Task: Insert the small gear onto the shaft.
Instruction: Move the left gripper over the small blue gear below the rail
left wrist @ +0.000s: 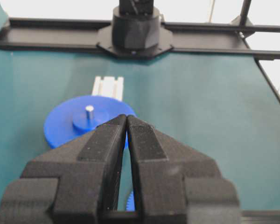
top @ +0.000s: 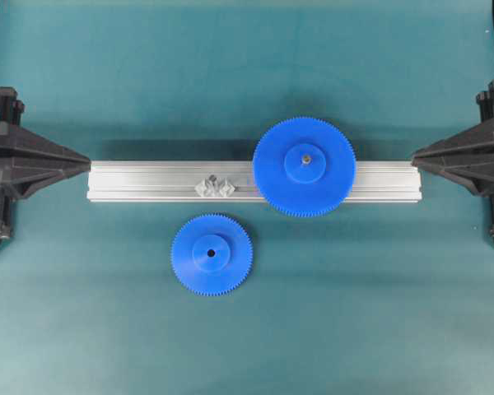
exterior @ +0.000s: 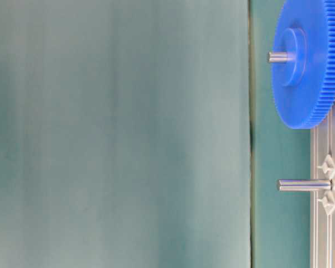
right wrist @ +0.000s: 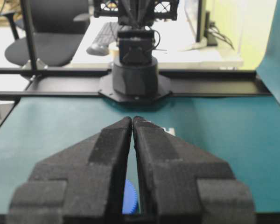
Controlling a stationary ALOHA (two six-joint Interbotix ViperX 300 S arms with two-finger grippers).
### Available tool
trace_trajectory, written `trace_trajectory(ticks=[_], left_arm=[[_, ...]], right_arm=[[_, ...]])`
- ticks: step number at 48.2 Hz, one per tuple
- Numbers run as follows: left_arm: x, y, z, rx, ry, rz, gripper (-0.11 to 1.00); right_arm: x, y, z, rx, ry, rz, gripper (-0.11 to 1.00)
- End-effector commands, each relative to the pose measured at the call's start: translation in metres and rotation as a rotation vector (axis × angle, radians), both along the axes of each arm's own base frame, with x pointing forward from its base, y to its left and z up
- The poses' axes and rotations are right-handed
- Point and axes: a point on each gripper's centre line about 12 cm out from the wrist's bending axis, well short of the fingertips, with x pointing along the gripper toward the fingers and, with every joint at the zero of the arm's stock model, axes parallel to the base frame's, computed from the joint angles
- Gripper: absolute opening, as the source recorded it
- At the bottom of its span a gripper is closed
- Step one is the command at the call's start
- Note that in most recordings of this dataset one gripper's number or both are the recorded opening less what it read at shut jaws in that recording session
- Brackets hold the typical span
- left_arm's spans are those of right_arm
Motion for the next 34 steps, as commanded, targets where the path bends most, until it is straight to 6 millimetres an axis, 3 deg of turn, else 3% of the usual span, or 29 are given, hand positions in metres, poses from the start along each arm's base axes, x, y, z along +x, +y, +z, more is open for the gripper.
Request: trace_trajectory(ticks=[1,4,10,20,28,34], left_arm=[[0.007,-0.006,0.011,-0.053,0.022,-0.034,0.1],[0.009,-0.006,0.01,-0.1,0.063,-0.035,0.14],[0.01,-0.006,0.015,-0.134,0.095,-0.034,0.01],[0.023,-0.009,0.018,-0.126,0.175,-0.039,0.01],[0.049,-0.018,0.008,-0.12,0.272,-0.065,0.01],[0.071,-0.025,-0.012,-0.112,0.379,-0.078,0.01]], right_arm=[[0.002,-0.001,-0.001,0.008,0.001,-0.007,0.16],[-0.002,-0.002,-0.008,0.041,0.017,-0.011,0.19],[-0.007,-0.002,-0.018,0.125,0.065,-0.011,0.09],[-0.012,-0.002,-0.023,0.167,0.205,-0.014,0.08],[-0.011,-0.001,-0.027,0.168,0.359,-0.021,0.08],[-0.006,-0.001,-0.029,0.167,0.396,-0.023,0.08]])
